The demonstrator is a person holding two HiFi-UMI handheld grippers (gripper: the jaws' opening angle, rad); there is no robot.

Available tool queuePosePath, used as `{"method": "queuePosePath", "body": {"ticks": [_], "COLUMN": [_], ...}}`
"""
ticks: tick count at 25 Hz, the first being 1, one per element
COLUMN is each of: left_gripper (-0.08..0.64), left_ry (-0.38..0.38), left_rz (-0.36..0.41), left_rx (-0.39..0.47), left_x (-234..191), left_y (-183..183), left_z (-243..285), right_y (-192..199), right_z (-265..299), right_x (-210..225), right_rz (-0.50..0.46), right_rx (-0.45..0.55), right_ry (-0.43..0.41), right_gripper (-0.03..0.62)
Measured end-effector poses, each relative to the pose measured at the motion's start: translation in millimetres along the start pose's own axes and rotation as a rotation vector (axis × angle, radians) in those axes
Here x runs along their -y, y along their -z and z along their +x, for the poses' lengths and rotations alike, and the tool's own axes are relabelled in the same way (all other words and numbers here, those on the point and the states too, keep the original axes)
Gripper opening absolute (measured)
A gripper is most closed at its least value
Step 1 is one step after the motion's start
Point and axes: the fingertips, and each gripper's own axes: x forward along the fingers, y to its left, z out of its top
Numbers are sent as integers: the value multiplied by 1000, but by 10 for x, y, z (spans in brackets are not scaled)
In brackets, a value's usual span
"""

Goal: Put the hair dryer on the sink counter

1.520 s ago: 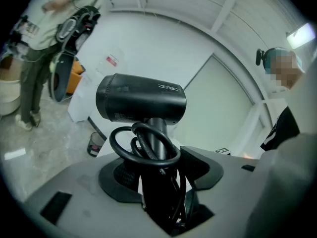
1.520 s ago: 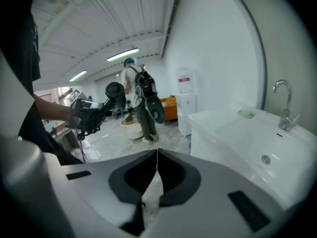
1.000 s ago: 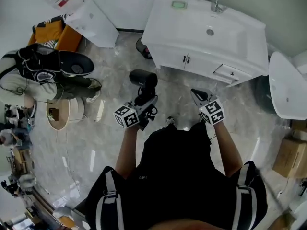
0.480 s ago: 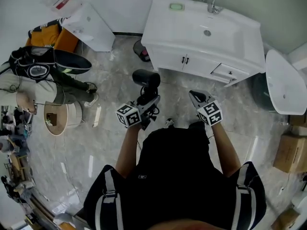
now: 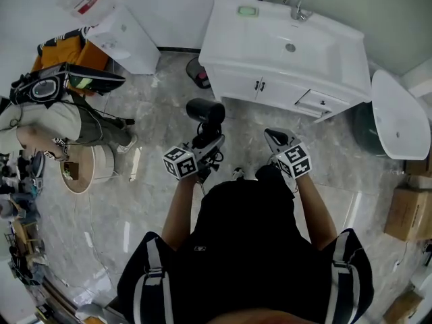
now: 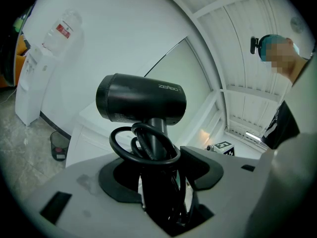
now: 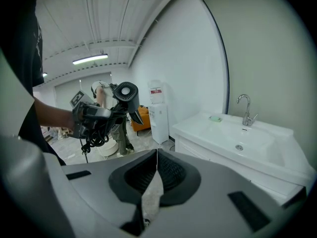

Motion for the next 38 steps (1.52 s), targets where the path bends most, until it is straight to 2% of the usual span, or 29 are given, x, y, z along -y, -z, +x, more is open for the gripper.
{"method": "queuePosePath", "body": {"ticks": [12,20,27,38], "left_gripper": [239,239,239,239], "left_ry": [-37,-93,-141,-227], "left_rz": [-11,-34,-47,-52], "left_rx": [16,29,55,93], "left_x": [-138,-285,-347,-443], "left_y": [-127,-286,-428,-564], "left_z": [257,481,665,854], "right_y": [-35,-110,-207,-364], "right_z": [190,339,494,712], "right_x": [293,721,997,1163], "right_rz": [-16,-26,-48,-87], "right_rx": [-28,-50,-61,-58], "right_ry": [-51,-91,-147,-253], "right_gripper": [61,61,60,61]}}
